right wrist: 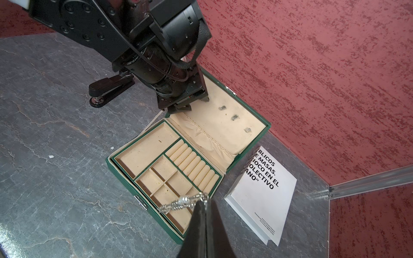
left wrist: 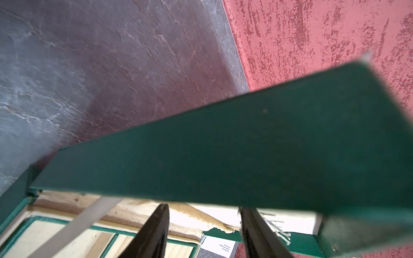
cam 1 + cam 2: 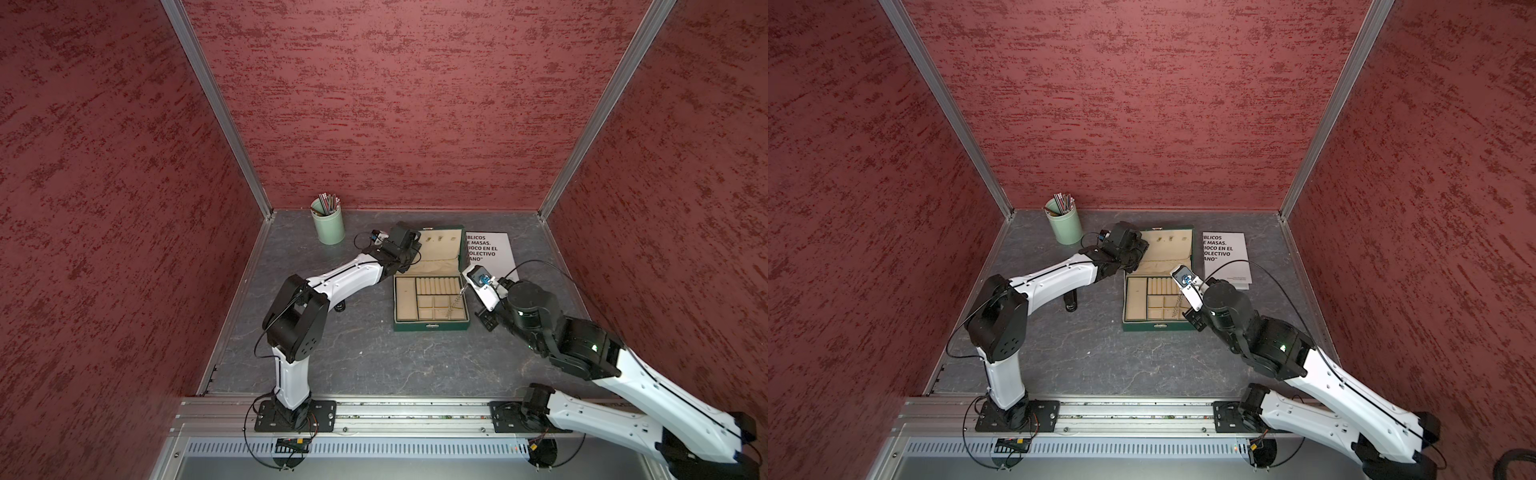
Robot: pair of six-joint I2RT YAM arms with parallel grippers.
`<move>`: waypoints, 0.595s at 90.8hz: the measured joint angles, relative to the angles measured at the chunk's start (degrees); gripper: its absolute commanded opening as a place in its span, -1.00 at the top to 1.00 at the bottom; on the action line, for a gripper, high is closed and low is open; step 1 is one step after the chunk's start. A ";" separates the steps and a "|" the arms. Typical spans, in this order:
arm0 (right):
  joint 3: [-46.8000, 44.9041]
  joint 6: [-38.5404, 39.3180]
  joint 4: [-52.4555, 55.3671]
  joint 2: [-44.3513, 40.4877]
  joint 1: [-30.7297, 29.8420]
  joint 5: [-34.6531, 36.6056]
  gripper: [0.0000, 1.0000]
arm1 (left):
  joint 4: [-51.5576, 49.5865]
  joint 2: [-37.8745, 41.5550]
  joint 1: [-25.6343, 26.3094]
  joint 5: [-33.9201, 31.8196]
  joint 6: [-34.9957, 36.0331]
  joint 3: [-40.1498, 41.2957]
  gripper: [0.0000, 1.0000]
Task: Put jewelry chain into jewelry box
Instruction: Open the fastener on the jewelry box.
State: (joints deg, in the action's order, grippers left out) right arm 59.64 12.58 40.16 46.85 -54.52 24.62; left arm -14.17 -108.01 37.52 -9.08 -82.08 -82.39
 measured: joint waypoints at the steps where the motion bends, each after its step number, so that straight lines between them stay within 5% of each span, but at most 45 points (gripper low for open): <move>1: 0.00 -0.04 0.00 0.00 0.00 0.00 1.00 | 0.02 0.00 0.00 0.00 -0.04 0.00 -0.07; 54: 0.00 -0.39 0.02 -0.02 0.00 0.00 1.00 | 5.09 -0.11 0.11 0.00 -2.05 2.69 0.09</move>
State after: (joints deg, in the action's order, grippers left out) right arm 59.64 12.19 40.18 46.83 -54.52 24.62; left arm -9.08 -108.12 37.63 -9.08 -84.14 -79.70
